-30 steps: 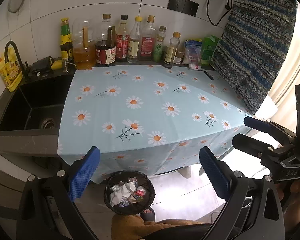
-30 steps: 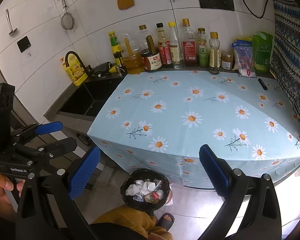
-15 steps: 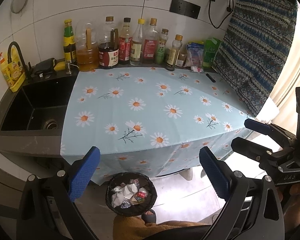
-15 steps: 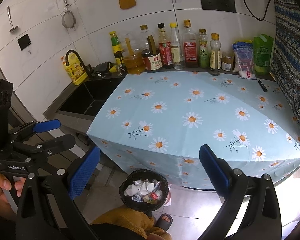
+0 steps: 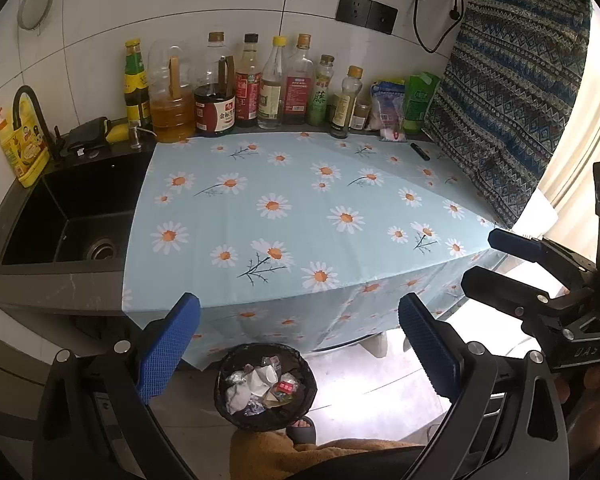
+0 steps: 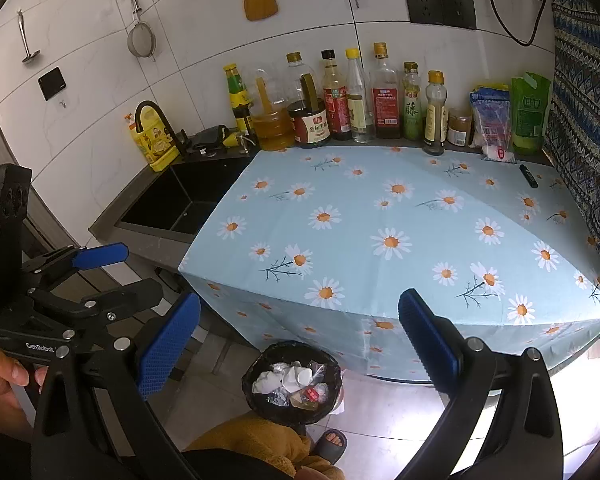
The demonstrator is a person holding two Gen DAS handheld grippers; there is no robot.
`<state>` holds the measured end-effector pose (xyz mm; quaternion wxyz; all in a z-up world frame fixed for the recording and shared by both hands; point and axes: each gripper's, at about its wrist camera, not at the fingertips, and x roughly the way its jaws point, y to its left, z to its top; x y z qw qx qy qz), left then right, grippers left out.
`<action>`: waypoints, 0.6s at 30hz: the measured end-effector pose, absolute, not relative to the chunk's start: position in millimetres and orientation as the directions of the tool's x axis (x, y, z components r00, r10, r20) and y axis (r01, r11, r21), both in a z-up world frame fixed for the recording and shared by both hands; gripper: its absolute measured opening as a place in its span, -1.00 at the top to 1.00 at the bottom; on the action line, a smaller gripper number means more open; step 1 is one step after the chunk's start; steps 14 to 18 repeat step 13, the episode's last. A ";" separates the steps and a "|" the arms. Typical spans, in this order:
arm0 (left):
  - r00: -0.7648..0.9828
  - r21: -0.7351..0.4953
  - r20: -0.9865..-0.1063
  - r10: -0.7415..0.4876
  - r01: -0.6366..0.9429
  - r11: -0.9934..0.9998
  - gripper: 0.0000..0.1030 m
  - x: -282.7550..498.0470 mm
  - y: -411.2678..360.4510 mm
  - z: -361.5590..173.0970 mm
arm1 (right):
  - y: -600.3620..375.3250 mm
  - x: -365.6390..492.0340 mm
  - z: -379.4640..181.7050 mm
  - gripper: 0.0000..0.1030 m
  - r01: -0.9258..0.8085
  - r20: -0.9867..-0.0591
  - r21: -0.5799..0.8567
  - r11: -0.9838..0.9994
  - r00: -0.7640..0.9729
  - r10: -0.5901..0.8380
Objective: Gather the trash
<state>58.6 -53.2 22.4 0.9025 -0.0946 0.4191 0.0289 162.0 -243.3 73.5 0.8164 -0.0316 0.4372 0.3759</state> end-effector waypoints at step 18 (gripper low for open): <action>0.644 -0.161 -0.764 -0.032 -0.142 0.977 -0.87 58.2 -46.0 18.6 | -242.9 166.1 74.5 -0.91 -0.632 -0.741 0.281 0.722 0.335 0.582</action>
